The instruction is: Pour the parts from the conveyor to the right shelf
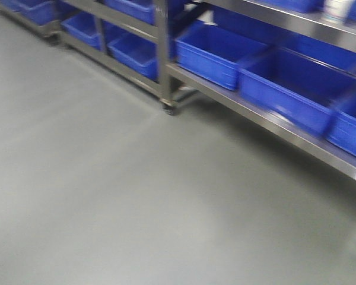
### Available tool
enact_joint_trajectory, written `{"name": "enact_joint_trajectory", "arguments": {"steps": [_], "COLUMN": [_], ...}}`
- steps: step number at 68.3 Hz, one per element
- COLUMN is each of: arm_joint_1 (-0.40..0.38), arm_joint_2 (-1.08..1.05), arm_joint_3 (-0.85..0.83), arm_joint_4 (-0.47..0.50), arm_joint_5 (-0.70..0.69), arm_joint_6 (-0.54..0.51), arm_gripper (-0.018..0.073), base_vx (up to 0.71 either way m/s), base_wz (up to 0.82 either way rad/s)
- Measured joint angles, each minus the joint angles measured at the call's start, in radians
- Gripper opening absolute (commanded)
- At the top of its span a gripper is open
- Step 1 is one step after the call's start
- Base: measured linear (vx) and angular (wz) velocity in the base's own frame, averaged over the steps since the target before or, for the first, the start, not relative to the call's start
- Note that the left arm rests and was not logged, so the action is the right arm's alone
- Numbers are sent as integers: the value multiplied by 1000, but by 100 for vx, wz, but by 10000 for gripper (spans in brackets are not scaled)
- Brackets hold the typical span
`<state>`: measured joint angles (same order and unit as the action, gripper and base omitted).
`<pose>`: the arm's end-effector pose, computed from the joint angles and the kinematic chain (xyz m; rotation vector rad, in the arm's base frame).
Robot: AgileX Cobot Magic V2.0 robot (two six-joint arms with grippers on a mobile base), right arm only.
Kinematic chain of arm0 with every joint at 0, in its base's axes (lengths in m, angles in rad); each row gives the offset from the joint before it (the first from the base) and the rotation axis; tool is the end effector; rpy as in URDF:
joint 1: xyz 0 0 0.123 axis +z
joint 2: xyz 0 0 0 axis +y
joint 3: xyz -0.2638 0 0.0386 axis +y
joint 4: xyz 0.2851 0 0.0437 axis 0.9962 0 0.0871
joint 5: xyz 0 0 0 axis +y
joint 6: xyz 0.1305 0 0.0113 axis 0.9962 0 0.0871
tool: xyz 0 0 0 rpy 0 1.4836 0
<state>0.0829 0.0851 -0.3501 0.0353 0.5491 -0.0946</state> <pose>0.1319 0.0134 0.2750 -0.1434 1.7617 0.0296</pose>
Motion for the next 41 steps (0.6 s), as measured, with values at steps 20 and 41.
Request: {"name": "enact_joint_trajectory", "arguments": {"steps": [20, 41], "arm_joint_1": [0, 0], "arm_joint_2": [0, 0], "arm_joint_3": [0, 0], "arm_joint_4": [0, 0], "arm_joint_5": [-1, -1], "arm_joint_6": [0, 0], "arm_gripper": [-3, -3], "base_vx": [62, 65], "base_wz": [67, 65]}}
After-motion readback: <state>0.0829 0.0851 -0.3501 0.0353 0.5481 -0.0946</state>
